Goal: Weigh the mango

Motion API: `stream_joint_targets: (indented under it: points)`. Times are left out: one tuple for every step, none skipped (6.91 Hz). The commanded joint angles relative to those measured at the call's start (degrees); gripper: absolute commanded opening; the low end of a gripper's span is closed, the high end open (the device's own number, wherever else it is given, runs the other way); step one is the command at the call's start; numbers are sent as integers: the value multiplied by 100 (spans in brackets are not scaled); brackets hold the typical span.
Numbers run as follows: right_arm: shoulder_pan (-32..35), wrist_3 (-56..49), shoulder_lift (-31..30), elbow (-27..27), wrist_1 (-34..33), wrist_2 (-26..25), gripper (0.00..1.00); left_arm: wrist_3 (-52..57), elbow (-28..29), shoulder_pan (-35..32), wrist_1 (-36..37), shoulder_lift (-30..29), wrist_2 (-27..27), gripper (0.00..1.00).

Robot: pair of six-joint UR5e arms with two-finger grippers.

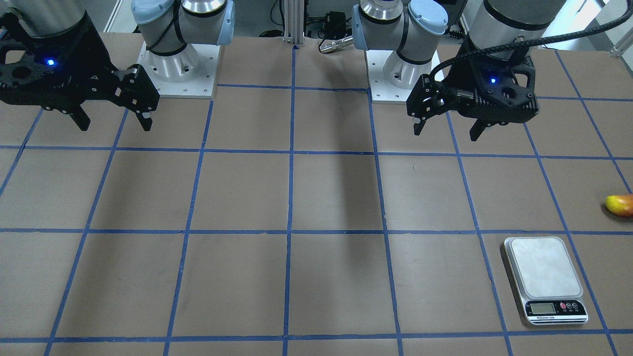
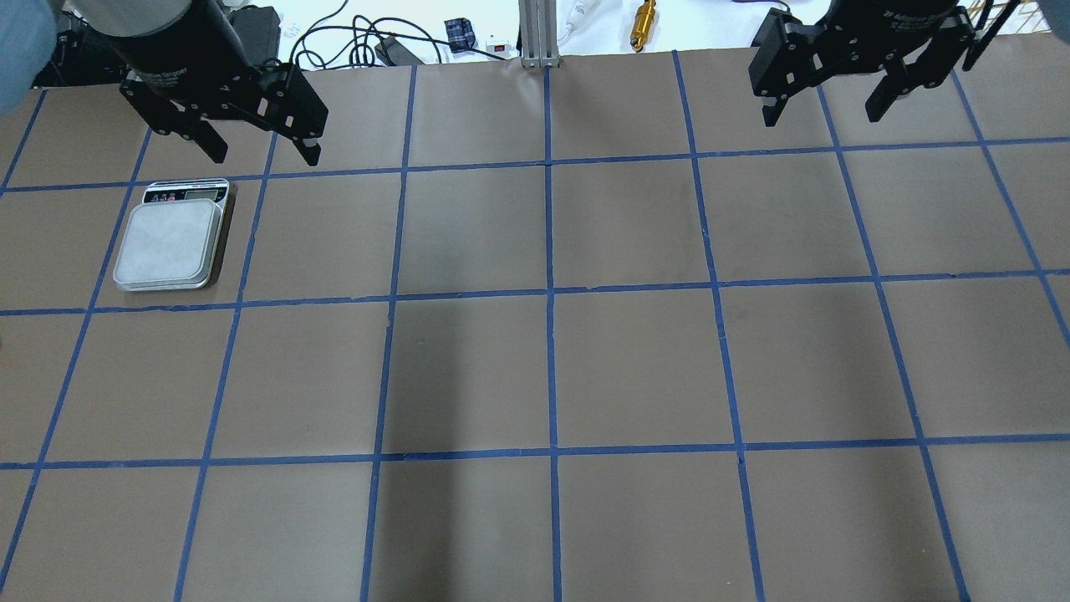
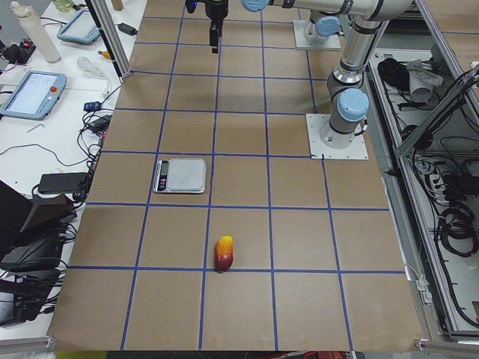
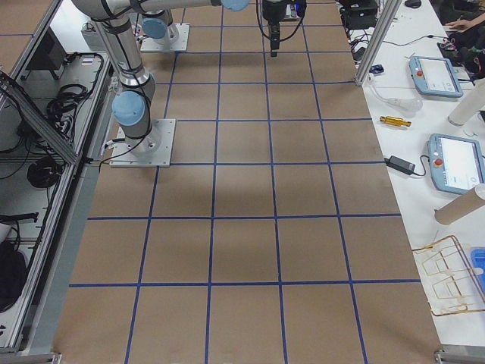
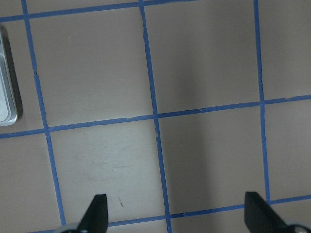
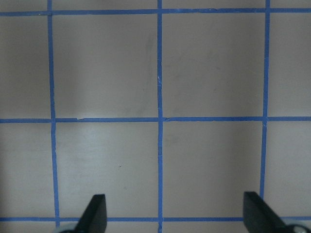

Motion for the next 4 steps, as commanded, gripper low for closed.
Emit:
stream_joint_targets:
  points:
    - [0, 0, 0, 0, 0, 0, 100, 0, -17, 23, -6, 33, 17, 100]
    - [0, 0, 0, 0, 0, 0, 100, 0, -34, 23, -6, 42, 8, 100]
    - [0, 0, 0, 0, 0, 9, 100, 8, -61, 23, -6, 50, 8, 100]
    - [0, 0, 0, 0, 0, 9, 100, 61, -78, 41, -6, 51, -1, 100]
